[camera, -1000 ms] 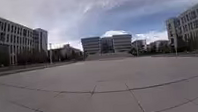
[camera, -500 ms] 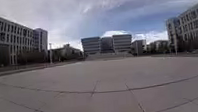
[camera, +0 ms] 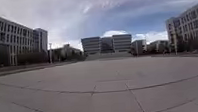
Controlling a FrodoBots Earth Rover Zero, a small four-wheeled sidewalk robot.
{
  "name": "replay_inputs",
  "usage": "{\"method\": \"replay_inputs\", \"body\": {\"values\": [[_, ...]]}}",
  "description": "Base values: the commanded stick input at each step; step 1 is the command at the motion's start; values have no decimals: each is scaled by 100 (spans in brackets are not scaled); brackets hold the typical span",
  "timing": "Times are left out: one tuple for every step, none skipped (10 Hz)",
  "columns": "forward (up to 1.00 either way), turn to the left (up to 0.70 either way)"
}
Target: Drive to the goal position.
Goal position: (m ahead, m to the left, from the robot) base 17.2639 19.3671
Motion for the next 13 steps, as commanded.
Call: {"method": "replay_inputs", "body": {"values": [[5,0],[5,0],[5,0],[5,0],[5,0],[5,0],[5,0],[5,0],[5,0],[5,0],[5,0],[5,0],[5,0]]}}
